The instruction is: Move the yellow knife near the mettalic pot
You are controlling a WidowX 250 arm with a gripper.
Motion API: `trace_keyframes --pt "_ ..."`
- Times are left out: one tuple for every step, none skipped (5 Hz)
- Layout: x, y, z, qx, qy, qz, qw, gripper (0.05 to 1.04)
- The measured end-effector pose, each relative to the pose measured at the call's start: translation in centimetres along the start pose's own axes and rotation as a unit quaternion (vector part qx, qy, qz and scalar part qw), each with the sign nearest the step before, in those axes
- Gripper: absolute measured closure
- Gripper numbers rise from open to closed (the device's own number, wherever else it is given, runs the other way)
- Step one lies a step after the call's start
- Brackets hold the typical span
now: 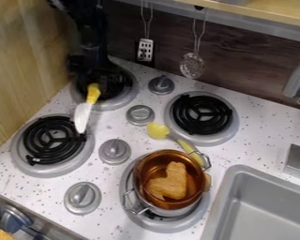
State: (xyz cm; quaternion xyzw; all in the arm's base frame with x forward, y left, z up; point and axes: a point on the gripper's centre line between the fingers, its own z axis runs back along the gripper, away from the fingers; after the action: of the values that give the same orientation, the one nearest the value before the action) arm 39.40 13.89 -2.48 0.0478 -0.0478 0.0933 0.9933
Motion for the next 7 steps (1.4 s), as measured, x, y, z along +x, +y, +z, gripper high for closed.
trace_keyframes --pt "-1.4 0.2 1.0 0.01 -0.013 0.009 0.9998 0.573" --pt "-2.8 0.3 1.9 0.018 -0.019 0.029 0.9992 0.573" --pt "-3.8 0.8 2.9 0.022 -0.007 0.045 0.9987 0.573" --pt "-5.6 0.8 4.3 0.027 0.002 0.068 0.9973 0.573" --pt "-6.7 0.2 4.4 0.024 0.03 0.05 0.998 0.573" --pt "-6.7 -1.5 4.9 0.012 0.026 0.011 0.9995 0.573" --pt "-6.4 -3.8 5.1 0.004 0.024 -0.049 0.9985 0.573"
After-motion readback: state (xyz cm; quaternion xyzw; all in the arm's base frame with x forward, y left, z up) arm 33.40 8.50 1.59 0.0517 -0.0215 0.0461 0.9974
